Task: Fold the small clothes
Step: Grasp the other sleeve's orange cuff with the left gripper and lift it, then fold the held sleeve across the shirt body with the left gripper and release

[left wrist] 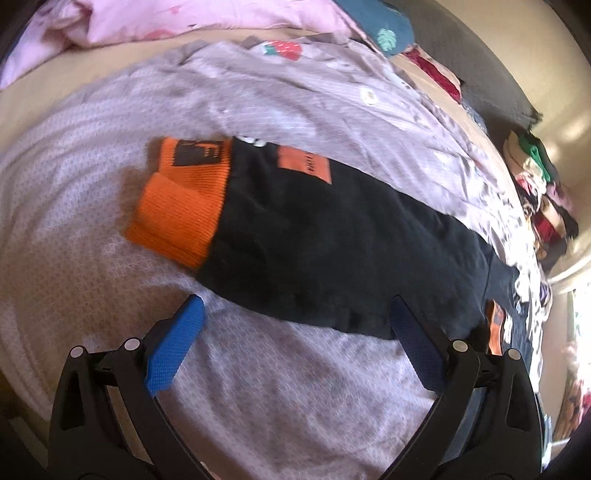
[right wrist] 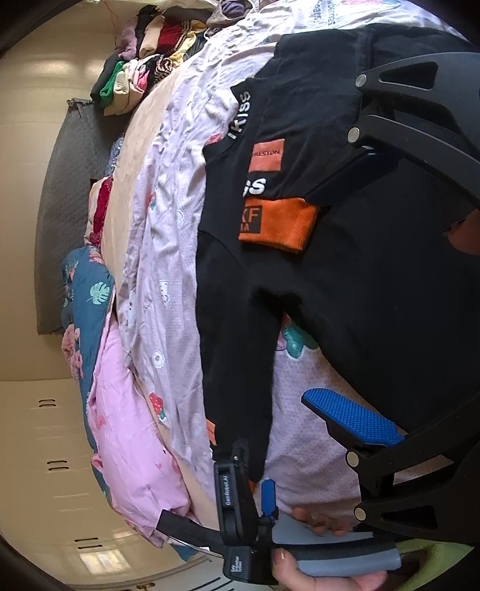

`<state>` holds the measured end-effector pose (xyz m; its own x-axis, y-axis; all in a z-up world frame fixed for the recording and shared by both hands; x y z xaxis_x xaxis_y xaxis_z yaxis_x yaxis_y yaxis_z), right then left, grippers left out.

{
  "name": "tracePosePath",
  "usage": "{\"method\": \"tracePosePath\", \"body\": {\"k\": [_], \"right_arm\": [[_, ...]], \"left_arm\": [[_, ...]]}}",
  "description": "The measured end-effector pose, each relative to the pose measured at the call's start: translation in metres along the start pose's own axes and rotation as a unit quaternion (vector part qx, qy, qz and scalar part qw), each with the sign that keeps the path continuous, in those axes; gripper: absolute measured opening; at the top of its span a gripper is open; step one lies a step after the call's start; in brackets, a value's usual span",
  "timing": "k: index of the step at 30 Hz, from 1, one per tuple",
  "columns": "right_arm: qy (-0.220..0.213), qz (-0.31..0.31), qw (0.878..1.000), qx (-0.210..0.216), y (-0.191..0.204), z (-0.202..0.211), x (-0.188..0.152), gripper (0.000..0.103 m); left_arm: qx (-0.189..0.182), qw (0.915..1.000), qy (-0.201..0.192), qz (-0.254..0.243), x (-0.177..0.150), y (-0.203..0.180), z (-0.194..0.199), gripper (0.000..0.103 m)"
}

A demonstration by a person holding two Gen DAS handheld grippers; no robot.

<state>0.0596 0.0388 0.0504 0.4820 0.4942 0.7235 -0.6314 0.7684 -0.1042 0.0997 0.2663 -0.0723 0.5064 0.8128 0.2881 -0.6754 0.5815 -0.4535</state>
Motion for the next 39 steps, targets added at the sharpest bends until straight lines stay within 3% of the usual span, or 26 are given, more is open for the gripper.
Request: {"method": "tracePosePath", "body": {"k": [7, 9, 11, 12, 13, 14, 20, 27, 39], "right_arm": [[0.008, -0.01, 1.0, 0.009, 0.001, -0.007, -0.006, 0.098], [0.009, -0.011, 1.0, 0.01, 0.002, -0.007, -0.008, 0.098], [0.01, -0.011, 1.0, 0.009, 0.002, -0.006, -0.01, 0.098], [0.01, -0.012, 1.0, 0.008, 0.002, -0.005, -0.011, 0.098], [0.01, -0.012, 1.0, 0.007, 0.001, -0.004, -0.012, 0.098], [0.01, -0.014, 1.0, 0.006, 0.0, -0.003, -0.013, 0.098], [0.004, -0.03, 1.0, -0.003, -0.015, 0.011, -0.018, 0.098], [-0.008, -0.051, 0.999, -0.016, -0.036, 0.028, -0.021, 0.098], [-0.018, -0.087, 0.995, -0.035, -0.064, 0.045, -0.033, 0.098]], "left_arm": [[-0.054, 0.9949, -0.002, 0.085, 0.027, 0.017, -0.007, 0.09], [-0.046, 0.9941, -0.012, 0.097, 0.034, 0.022, -0.006, 0.071], [-0.039, 0.9934, -0.019, 0.106, 0.037, 0.028, -0.004, 0.036], [-0.042, 0.9927, -0.02, 0.111, 0.038, 0.03, -0.003, 0.03], [-0.052, 0.9914, -0.021, 0.118, 0.039, 0.033, -0.001, 0.015], [-0.058, 0.9909, -0.023, 0.119, 0.039, 0.034, 0.001, 0.011], [-0.091, 0.9917, -0.056, 0.071, 0.036, 0.013, 0.025, 0.01], [-0.123, 0.987, -0.103, 0.008, 0.025, -0.027, 0.065, 0.009], [-0.178, 0.9747, -0.122, -0.058, 0.007, -0.097, 0.107, 0.009]]}}
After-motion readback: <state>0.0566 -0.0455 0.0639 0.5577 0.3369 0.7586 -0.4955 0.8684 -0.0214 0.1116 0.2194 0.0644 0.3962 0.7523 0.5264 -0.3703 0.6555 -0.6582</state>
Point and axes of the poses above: each gripper's, at about its wrist camera, not at the fingertips, and z roughly against the way its jaws point, y to its left, x to its top, the point moved 4 cm from there along -z, roughly the way its jaws point, and after that the axes turned 12 degrees about z, right-handed, at the moved point
